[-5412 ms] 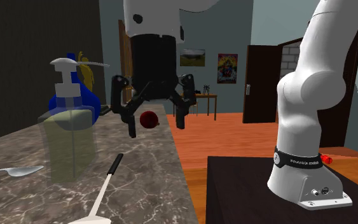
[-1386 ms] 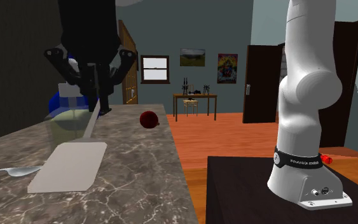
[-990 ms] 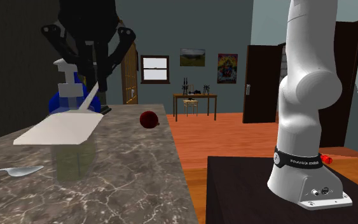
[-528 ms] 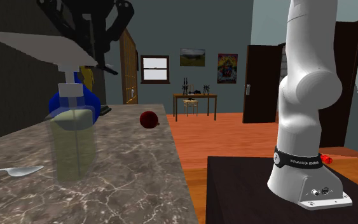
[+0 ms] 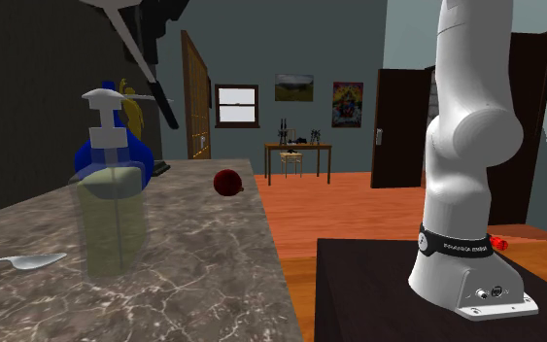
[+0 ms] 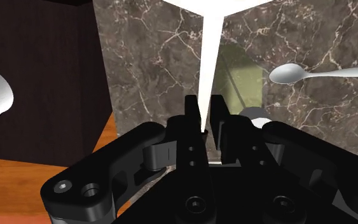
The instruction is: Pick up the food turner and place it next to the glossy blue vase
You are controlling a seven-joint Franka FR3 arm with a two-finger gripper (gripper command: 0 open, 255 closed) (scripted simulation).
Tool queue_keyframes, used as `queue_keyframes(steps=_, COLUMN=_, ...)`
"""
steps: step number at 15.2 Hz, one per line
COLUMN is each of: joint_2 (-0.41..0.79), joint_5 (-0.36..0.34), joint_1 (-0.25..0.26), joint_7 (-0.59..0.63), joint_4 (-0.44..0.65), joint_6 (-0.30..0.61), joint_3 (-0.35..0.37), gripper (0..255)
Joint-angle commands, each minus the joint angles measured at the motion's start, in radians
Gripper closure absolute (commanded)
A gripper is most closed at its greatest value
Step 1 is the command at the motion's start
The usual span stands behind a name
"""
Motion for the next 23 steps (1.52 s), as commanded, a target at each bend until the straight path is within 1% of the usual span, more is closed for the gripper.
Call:
queue_keyframes(steps=1, joint_2=0.005, joint_5=-0.003, joint_1=0.002, joint_7=0.001, joint_4=0.032, joint_6=-0.029, joint_3=0.002, gripper=255)
queue_keyframes(steps=8, joint_2=0.046, joint_5=-0.034, joint_1=0.021, joint_7=0.016, joint_4=0.164, joint_6=-0.135, joint_3=0.011, gripper=255)
queue_keyframes(steps=13, joint_2=0.09, joint_5=-0.068, joint_1=0.046, joint_7=0.032, joint_4=0.275, joint_6=-0.218, joint_3=0.02, gripper=255)
queue_keyframes(steps=17, joint_2=0.135, joint_5=-0.105, joint_1=0.077, joint_7=0.048, joint_4=0.378, joint_6=-0.291, joint_3=0.027, gripper=255)
queue_keyframes(steps=21, joint_2=0.191, joint_5=-0.154, joint_1=0.125, joint_7=0.066, joint_4=0.498, joint_6=-0.373, joint_3=0.033, gripper=255)
queue_keyframes(steps=23, joint_2=0.134, joint_5=-0.108, joint_1=0.052, joint_7=0.0, joint_4=0.438, joint_6=-0.347, joint_3=0.016, gripper=255)
